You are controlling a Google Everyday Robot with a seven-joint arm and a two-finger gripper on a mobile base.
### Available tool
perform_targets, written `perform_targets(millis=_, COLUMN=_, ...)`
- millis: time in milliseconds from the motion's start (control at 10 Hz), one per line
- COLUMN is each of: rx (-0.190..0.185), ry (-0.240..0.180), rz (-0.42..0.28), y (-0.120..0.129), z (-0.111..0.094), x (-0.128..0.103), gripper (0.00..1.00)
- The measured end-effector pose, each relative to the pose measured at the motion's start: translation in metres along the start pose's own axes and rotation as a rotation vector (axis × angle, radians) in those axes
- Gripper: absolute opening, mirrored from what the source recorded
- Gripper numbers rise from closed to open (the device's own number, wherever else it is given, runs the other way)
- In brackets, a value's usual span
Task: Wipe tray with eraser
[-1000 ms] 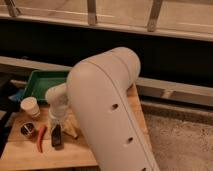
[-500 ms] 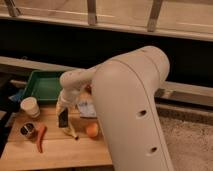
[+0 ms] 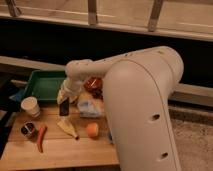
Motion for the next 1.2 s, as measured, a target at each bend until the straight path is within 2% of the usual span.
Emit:
perform_targets(millis=300, rx=0.005, ry=0.001, rz=-0.004, y=0.001, z=0.002, x=-0.001, gripper=0.00)
perform_targets(millis=400, rx=0.011, ry=-0.011, rz=-0.001, y=0.000, z=0.001, x=-0.006, gripper=0.00)
perform_targets(millis=600, rx=0.022, ry=-0.056, rz=-0.003, y=-0.007, z=-0.004, x=-0.039, gripper=0.00)
perform_targets(millis=800, rx=0.033, ry=-0.117, rz=-0.021, y=-0.010, z=-0.017, x=-0.086, gripper=0.00)
perform_targets(millis=1000, rx=0.034, ry=-0.166, rz=-0.055, y=0.007, z=-0.023, x=-0.129, gripper=0.00)
perform_targets(millis=1200, rx=0.031, ry=-0.193, rz=-0.091, y=0.020, z=-0.026, x=-0.160, gripper=0.00)
